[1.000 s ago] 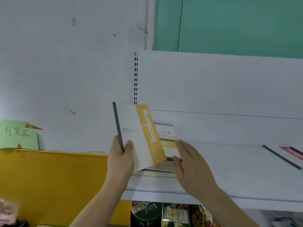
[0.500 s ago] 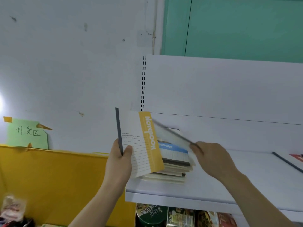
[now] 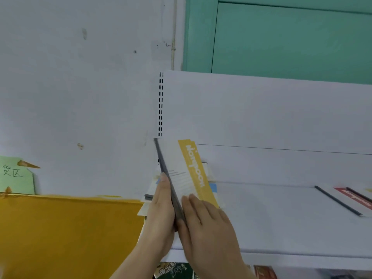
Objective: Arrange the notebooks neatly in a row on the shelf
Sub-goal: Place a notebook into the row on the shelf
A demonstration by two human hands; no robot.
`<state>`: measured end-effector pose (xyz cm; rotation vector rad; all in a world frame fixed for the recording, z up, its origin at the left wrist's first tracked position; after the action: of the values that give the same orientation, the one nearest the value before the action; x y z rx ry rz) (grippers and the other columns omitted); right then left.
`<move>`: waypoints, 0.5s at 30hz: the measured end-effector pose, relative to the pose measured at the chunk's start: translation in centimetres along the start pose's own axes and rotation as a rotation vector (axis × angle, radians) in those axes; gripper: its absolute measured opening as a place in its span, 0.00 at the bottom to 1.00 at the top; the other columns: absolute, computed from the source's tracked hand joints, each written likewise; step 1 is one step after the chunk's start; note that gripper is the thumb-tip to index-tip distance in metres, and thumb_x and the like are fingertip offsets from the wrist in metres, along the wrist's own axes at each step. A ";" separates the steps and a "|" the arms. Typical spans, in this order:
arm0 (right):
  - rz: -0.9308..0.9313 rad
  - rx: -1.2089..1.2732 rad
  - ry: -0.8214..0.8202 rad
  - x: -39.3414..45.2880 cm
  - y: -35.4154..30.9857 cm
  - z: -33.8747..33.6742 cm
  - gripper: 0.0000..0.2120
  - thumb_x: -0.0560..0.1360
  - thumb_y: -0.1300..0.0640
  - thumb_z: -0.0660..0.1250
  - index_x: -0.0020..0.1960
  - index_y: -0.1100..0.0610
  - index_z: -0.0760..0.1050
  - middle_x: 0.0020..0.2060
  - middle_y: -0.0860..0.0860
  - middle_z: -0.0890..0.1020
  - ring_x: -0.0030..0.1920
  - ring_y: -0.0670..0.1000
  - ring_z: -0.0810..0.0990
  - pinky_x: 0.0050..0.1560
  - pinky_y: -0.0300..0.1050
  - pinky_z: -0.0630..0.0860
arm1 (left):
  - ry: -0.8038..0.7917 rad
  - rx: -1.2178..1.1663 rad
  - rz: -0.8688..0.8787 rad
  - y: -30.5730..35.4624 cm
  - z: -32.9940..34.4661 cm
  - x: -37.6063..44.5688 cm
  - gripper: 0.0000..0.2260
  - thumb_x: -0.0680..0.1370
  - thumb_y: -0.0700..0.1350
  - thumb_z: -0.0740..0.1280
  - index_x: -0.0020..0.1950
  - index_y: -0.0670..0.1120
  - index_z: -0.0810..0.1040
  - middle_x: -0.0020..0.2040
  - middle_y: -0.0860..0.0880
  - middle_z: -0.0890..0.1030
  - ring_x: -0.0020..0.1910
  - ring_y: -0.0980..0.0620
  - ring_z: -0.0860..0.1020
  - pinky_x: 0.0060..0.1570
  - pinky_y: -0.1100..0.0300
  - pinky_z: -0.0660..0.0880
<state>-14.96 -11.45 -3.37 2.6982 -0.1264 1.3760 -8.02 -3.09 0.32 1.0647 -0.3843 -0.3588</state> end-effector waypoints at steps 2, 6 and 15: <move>0.001 -0.036 -0.017 -0.2 -0.1 -0.6 0.21 0.76 0.46 0.59 0.60 0.57 0.80 0.56 0.55 0.82 0.51 0.55 0.81 0.45 0.50 0.79 | 0.014 0.028 0.014 -0.3 0.3 0.1 0.16 0.82 0.60 0.57 0.59 0.54 0.79 0.50 0.53 0.87 0.50 0.52 0.85 0.56 0.49 0.79; 0.064 0.038 -0.104 -1.0 1.4 -1.1 0.21 0.77 0.44 0.57 0.62 0.54 0.78 0.63 0.53 0.79 0.60 0.55 0.78 0.53 0.51 0.77 | 0.070 0.124 0.078 -0.9 0.4 0.9 0.08 0.83 0.48 0.62 0.59 0.56 0.78 0.50 0.54 0.86 0.51 0.50 0.84 0.55 0.44 0.80; 0.424 0.259 -0.534 -2.2 8.7 -4.6 0.47 0.69 0.26 0.59 0.73 0.35 0.29 0.70 0.29 0.34 0.66 0.36 0.56 0.63 0.33 0.64 | -0.017 0.158 0.016 -3.2 3.2 1.9 0.06 0.82 0.51 0.64 0.53 0.53 0.81 0.45 0.51 0.86 0.46 0.48 0.85 0.48 0.44 0.83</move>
<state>-21.01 -19.41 -1.95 3.3365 -0.6348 0.7335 -8.18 -7.84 -0.96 1.2131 -0.4420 -0.3273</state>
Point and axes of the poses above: each hand's wrist, its own x-axis towards the middle knuckle, its own z-axis out of the palm, y = z × x, the point moved 1 cm from there along x, towards the middle knuckle
